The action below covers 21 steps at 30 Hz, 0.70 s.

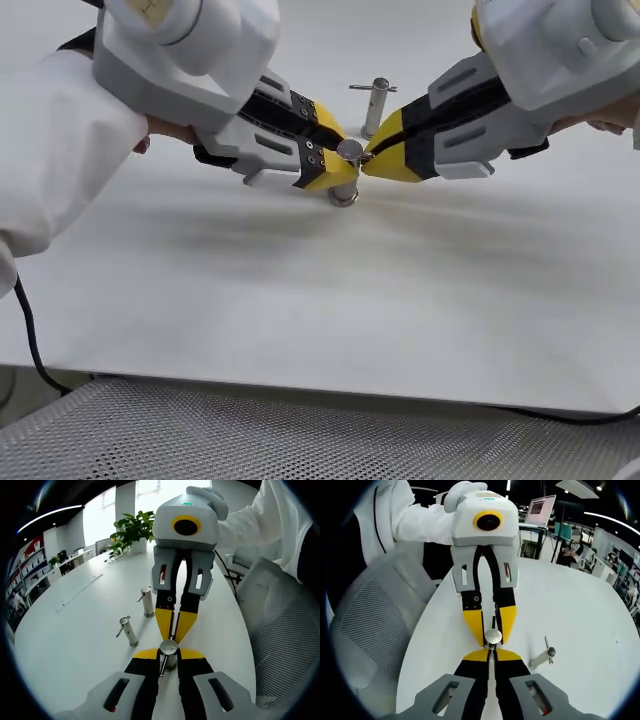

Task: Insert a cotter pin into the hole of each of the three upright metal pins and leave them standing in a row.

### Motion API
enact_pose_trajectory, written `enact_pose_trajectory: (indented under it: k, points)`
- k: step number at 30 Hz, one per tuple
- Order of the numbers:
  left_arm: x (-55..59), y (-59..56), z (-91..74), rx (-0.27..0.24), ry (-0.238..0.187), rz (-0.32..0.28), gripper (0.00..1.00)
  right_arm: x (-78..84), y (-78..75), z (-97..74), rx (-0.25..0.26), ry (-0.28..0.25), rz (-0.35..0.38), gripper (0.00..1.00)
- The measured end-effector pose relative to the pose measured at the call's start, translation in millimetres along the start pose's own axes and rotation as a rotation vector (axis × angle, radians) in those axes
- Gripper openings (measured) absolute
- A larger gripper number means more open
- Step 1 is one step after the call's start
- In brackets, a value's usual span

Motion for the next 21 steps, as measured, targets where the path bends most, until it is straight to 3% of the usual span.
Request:
enact_pose_trajectory:
  k: [3,5,10,14,21]
  points:
    - [-0.4,-1.6,-0.4,-0.002,0.000,-0.009,0.10,-1.6,1.3,-0.9,0.013,0.002,-0.014,0.00]
    - [0.9,-3.0,-0.7,-0.002,0.004,-0.021,0.12,-2.0,4.0,-1.3,0.007,0.001,-0.010,0.05]
    - [8.2,-5.7,-4.9,-0.009,0.019,-0.014,0.35,1.2,5.1,-1.2,0.024,0.001,0.007,0.15]
    - [13.5,-11.2,-13.1,-0.014,-0.007,-0.098,0.43,1.0,4.1,-2.2,0.050,-0.014,0.036,0.18]
    - [26.3,-18.0,-21.4,-0.030,-0.026,-0.152,0.69,-3.1,0.2,-0.4,0.093,-0.093,0.097,0.16]
Point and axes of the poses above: the centre of the closed fingertips' face, and the gripper's own axes: z roughly forward along the fingers, y roughly to its left, x roughly out of its underside, the point moved 6 cm from there along -z, roughly backward along the fingers, and after that the axes turned 7 degrees about -y, right-handed, at the moved point
